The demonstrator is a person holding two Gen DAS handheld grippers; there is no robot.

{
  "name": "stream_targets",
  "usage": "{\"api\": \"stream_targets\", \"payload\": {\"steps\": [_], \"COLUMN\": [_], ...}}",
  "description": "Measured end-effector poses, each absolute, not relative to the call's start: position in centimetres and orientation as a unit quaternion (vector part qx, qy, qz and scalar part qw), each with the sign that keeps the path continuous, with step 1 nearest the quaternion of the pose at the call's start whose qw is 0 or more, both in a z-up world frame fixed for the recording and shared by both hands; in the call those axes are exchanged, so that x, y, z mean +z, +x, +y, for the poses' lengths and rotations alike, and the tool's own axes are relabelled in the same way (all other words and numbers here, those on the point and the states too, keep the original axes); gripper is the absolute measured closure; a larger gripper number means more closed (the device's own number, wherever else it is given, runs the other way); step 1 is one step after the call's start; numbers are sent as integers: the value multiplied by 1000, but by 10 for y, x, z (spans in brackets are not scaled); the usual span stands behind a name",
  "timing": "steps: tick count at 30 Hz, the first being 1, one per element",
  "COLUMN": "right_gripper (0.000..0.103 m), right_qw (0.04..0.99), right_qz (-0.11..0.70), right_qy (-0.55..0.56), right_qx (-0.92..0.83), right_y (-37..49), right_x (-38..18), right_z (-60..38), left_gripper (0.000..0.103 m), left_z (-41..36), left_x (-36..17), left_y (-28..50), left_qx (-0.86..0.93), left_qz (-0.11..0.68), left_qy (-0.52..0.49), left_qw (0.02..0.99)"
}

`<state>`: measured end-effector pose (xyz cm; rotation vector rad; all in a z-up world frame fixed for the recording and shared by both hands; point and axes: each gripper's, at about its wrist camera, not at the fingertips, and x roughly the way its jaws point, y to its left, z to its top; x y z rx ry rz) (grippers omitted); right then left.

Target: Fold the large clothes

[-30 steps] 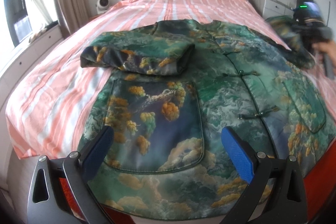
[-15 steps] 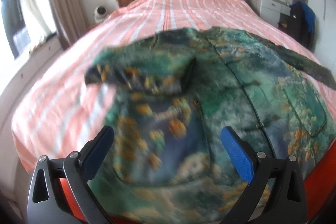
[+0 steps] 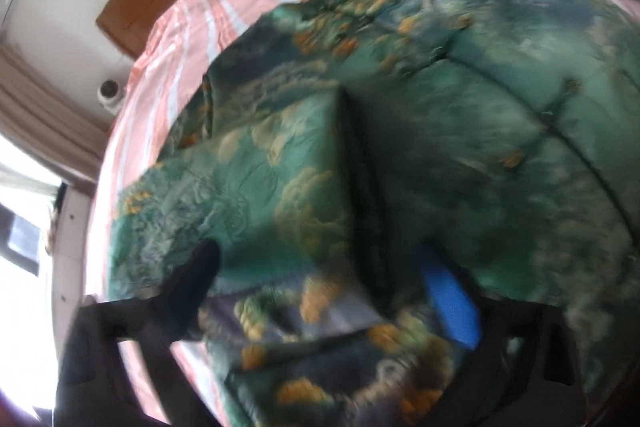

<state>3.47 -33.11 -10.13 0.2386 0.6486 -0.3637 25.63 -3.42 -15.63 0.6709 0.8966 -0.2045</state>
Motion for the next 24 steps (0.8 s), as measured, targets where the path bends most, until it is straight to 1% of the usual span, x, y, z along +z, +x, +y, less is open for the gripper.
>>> {"api": "stream_targets", "payload": {"steps": [1,2,3,7,10,12,14,17,18,19,20,21,22,24], "right_gripper": [28,28,28,28,28,28,28,28,28,28,28,28,28,28], "right_qw": [931,935,938,947,950,949,948,947,948,947,947,947,946,945], "right_qz": [315,312,307,292,285,288,292,294,295,295,297,299,301,304], "right_qy": [86,67,46,14,15,19,22,24,23,21,21,22,23,25], "right_qx": [-164,-157,-151,-131,-129,-127,-126,-123,-122,-121,-119,-118,-117,-118], "right_y": [33,32,30,25,28,31,32,33,33,33,34,35,36,36], "right_x": [-101,-99,-100,-102,-103,-107,-108,-109,-108,-109,-110,-111,-112,-113], "right_z": [-317,-308,-301,-288,-288,-290,-289,-287,-286,-285,-284,-284,-284,-284], "left_gripper": [72,84,87,89,89,89,89,87,84,77,74,63,49,35], "left_z": [-26,-16,-4,45,113,167,218,297,323,346,365,376,392,407], "left_x": [-155,-150,-138,-81,-38,-20,-17,-36,-49,-63,-75,-84,-95,-106], "left_y": [262,266,267,257,256,253,253,250,248,245,241,239,231,212], "left_qx": [-99,-105,-100,-70,-24,25,78,160,194,234,269,292,317,325], "left_qz": [439,453,452,406,378,370,372,391,400,410,419,425,430,422], "left_qy": [291,252,215,137,66,25,-8,-71,-87,-99,-109,-117,-136,-183], "left_qw": [844,848,860,901,923,928,925,904,891,876,861,849,834,826]}}
